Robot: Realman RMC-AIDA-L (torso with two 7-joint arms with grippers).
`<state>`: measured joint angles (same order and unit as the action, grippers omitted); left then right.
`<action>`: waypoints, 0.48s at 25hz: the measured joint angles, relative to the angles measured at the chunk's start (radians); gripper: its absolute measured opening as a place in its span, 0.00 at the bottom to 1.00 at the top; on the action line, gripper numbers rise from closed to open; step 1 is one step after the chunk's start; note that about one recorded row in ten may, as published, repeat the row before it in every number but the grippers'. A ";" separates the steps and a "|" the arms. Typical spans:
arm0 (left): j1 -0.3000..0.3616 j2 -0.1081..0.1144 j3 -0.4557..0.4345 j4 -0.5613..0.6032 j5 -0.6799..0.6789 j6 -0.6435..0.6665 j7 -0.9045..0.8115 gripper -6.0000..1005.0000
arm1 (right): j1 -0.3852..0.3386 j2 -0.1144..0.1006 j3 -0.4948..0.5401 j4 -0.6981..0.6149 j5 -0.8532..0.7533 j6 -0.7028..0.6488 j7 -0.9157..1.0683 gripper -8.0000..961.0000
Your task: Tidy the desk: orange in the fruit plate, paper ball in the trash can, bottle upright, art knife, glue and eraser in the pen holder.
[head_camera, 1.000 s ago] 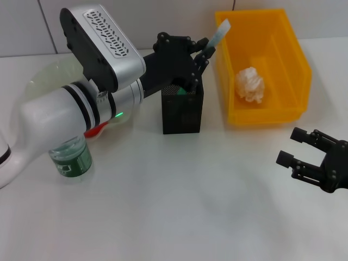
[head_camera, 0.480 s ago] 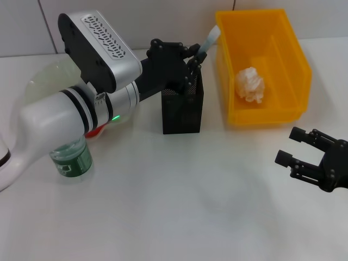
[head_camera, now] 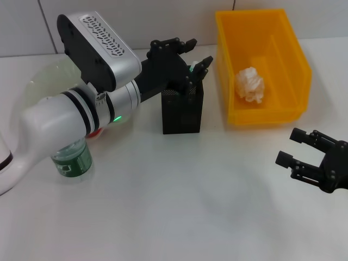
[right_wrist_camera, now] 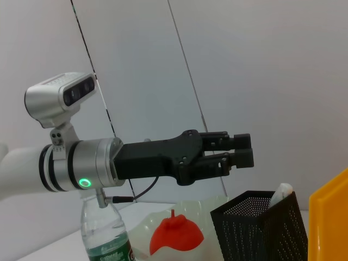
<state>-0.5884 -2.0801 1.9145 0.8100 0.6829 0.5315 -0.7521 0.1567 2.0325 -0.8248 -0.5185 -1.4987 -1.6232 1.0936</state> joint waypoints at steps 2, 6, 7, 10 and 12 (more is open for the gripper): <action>0.005 0.000 0.001 0.011 0.000 0.003 -0.004 0.36 | -0.001 0.000 0.002 0.000 0.000 -0.002 0.000 0.85; 0.049 0.006 0.001 0.090 0.002 0.032 -0.075 0.52 | -0.004 0.000 0.002 0.000 0.000 -0.006 0.000 0.85; 0.064 0.009 0.001 0.118 0.005 0.049 -0.103 0.56 | -0.004 0.000 0.003 -0.001 0.000 -0.007 0.000 0.85; 0.123 0.027 -0.003 0.225 0.088 0.129 -0.240 0.67 | -0.005 0.000 0.003 -0.004 0.000 -0.008 0.002 0.85; 0.172 0.041 -0.019 0.305 0.209 0.213 -0.373 0.71 | -0.006 -0.001 0.004 -0.006 0.000 -0.010 0.006 0.85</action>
<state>-0.4166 -2.0387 1.8951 1.1150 0.8918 0.7442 -1.1248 0.1508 2.0315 -0.8209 -0.5244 -1.4987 -1.6332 1.0999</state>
